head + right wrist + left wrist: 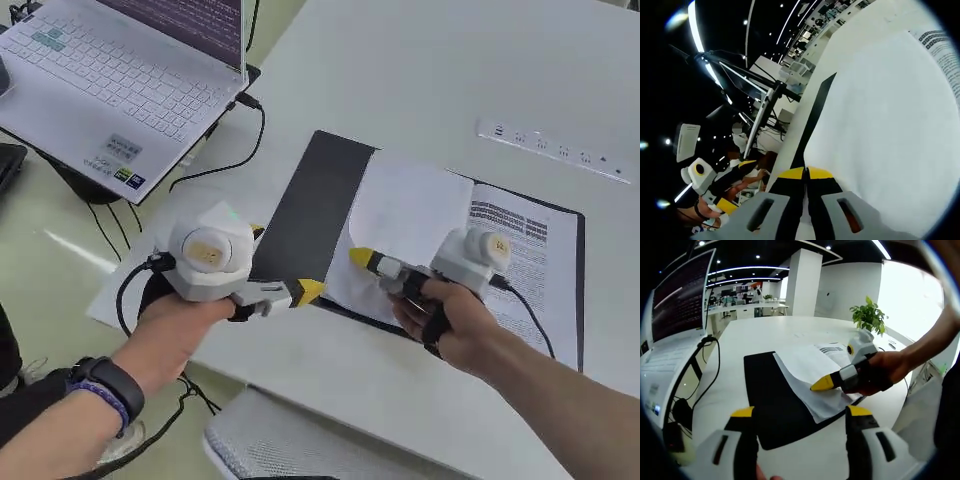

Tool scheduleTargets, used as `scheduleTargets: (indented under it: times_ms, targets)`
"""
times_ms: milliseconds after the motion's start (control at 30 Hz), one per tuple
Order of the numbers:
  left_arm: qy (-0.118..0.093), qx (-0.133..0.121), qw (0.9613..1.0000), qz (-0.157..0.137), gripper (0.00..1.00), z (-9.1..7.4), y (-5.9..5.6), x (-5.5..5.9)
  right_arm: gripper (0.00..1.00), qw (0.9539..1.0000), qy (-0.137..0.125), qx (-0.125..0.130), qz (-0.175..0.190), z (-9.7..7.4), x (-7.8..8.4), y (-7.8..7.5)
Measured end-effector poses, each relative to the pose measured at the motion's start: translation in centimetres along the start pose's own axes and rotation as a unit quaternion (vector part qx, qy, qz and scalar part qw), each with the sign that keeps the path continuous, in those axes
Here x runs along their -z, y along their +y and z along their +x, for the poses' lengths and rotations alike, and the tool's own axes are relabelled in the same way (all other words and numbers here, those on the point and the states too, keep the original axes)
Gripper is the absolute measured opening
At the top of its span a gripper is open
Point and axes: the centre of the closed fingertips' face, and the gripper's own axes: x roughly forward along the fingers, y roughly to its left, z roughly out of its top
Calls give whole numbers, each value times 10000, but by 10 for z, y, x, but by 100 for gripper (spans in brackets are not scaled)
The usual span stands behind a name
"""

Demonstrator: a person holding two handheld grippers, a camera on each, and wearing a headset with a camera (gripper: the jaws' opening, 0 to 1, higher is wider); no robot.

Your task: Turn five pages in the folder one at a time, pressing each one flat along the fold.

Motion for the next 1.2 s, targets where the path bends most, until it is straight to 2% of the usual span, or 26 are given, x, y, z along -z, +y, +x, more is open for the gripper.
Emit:
scheduleTargets:
  times_ms: [200, 300, 500, 733, 867, 1000, 1100, 1200]
  targets:
    - [62, 17, 10000, -6, 71, 2, -2, 3, 0, 9996, 133, 258, -34, 11, 10, -18]
    - [97, 11, 9999, -33, 71, 2, -4, 4, 0, 9995, 115, 285, -10, 12, 11, -23]
    - [113, -46, 9997, -190, 71, 3, -7, 8, 0, 9995, 124, 263, -82, 12, 11, -20]
    - [172, -8, 9998, -94, 71, 3, -14, 9, 0, 9995, 84, 284, -86, 12, 10, -21]
    - [201, -15, 9998, -36, 71, 3, -11, 8, 6, 9994, 52, 221, -250, 10, 11, -14]
    - [224, -7, 9997, 26, 71, 4, -11, 6, 15, 9997, 20, 131, -181, 8, 12, -6]
    - [209, 19, 9998, 64, 70, 7, -13, 3, 19, 9994, 67, 107, -323, 6, 13, -4]
    - [215, 36, 9997, 115, 70, 10, -17, 2, 23, 9996, 7, 42, -268, 1, 10, -3]
